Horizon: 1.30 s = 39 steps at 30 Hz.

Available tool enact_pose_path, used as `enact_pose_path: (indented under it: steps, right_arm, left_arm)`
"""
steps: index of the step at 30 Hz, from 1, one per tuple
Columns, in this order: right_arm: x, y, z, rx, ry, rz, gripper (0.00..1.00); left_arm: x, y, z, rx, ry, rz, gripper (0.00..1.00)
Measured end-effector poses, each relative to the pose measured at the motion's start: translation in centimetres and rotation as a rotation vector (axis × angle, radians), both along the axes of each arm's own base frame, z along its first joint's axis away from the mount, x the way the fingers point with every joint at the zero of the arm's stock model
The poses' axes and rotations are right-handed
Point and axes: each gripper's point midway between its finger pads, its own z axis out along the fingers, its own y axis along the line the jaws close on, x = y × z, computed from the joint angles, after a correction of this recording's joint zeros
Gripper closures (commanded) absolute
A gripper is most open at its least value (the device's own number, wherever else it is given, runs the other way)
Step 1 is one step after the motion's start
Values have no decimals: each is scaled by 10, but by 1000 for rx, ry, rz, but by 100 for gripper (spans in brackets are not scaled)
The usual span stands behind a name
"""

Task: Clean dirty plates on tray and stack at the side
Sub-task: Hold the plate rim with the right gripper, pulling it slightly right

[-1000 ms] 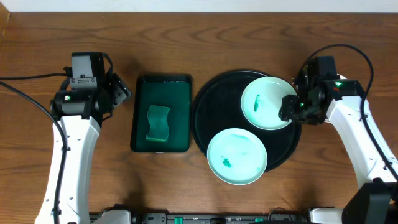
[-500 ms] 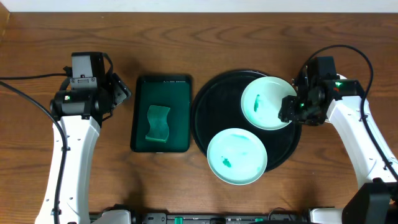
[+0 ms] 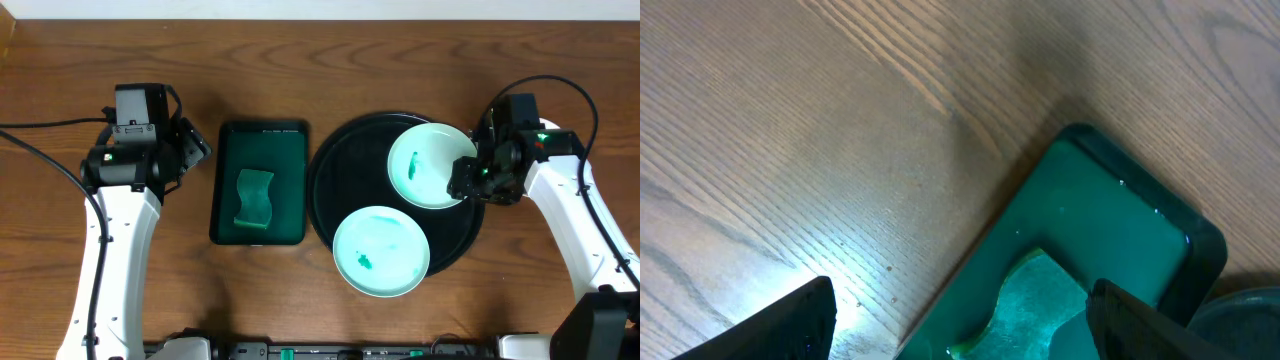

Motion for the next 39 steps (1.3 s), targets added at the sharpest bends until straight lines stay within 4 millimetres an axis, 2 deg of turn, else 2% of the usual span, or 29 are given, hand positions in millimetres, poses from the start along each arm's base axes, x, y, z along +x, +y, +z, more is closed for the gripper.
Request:
enact_pose_path:
  steps: [6,16,39]
  right_arm:
    - [0,2,0,0,1,6,41]
    - [-6,22,-5,-1,1,75,39]
    - [-7,22,-7,-1,5,76,37]
  left_arm:
    - [0,0,0,0,0,0,19]
    - [0,0,0,0,0,0,19]
    - [0,0,0,0,0,0,20]
